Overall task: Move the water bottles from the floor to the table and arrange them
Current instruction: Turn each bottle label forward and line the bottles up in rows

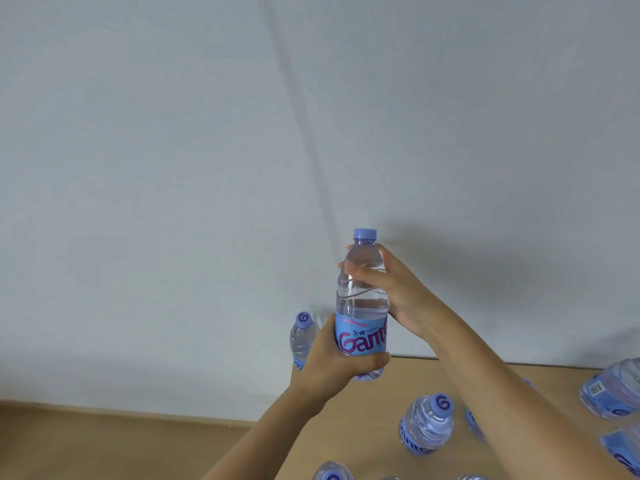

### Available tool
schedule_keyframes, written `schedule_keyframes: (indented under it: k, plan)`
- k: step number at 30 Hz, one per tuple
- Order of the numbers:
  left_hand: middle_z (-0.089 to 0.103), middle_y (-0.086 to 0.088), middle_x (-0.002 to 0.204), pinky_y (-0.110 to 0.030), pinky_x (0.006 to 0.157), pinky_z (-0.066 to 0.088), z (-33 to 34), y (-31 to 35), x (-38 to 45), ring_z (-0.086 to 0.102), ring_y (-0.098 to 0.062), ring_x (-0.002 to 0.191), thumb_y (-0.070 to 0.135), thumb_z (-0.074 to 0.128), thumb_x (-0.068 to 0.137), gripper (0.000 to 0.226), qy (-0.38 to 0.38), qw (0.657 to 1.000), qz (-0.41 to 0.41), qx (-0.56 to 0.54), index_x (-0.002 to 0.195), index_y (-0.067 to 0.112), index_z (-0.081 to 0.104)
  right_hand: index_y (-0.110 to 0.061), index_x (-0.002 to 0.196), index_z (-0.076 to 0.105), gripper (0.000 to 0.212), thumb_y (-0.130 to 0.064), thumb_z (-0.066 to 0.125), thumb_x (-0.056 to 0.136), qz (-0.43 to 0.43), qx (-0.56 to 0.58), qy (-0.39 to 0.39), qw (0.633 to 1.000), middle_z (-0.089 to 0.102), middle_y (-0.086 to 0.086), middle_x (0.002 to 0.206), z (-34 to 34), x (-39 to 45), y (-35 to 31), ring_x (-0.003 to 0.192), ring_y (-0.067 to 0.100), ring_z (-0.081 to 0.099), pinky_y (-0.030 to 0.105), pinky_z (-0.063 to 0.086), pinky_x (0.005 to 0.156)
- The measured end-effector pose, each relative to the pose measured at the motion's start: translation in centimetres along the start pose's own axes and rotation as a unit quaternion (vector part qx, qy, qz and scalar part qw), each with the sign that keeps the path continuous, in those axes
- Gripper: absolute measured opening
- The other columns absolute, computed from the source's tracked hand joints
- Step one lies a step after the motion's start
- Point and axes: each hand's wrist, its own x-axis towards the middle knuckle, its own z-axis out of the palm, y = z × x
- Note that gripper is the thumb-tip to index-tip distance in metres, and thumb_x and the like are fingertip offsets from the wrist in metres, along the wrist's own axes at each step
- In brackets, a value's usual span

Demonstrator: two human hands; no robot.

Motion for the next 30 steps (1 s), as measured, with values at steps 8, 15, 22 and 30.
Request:
schedule_keyframes:
  k: [8,15,22,30]
  plan:
    - [0.067,-0.014,0.078,-0.033,0.065,0.055,-0.4,-3.5,0.0,0.062,-0.022,0.065,0.018,0.082,0.071,0.049,-0.019,0.999,-0.041,0.013,0.109,0.006,0.053,-0.026,0.112,0.064,0.036,-0.037,0.077,0.080,0.061,-0.102,-0.029,0.992,0.072,-0.004,0.108,-1.0,-0.1,2.5,0.104,0.021,0.067,0.043,0.053,0.093]
    - [0.068,0.011,0.106,-0.038,0.090,0.056,-1.8,-8.7,0.4,0.065,-0.008,0.101,0.046,0.089,0.053,0.070,0.052,0.992,-0.103,0.052,0.114,0.032,0.057,-0.023,0.104,0.068,0.032,-0.025,0.082,0.075,0.051,-0.160,0.018,0.986,0.073,-0.007,0.101,0.4,0.3,7.4,0.094,0.007,0.069,0.027,0.053,0.081]
    - [0.063,0.020,0.109,-0.038,0.086,0.057,-1.9,-12.5,0.7,0.063,-0.007,0.103,0.037,0.090,0.050,0.068,0.102,0.987,-0.055,0.108,0.110,0.045,0.058,-0.028,0.109,0.064,0.044,-0.027,0.085,0.070,0.092,-0.206,0.017,0.974,0.071,-0.009,0.104,1.2,0.6,12.5,0.100,0.007,0.066,0.030,0.053,0.090]
    - [0.058,0.029,0.108,-0.024,0.081,0.055,-1.6,-13.6,1.3,0.060,0.003,0.099,0.028,0.087,0.058,0.064,0.137,0.982,-0.054,0.118,0.110,0.047,0.055,-0.034,0.106,0.064,0.045,-0.019,0.085,0.070,0.104,-0.203,0.046,0.973,0.070,-0.016,0.101,2.4,0.7,15.2,0.093,-0.006,0.064,0.016,0.050,0.080]
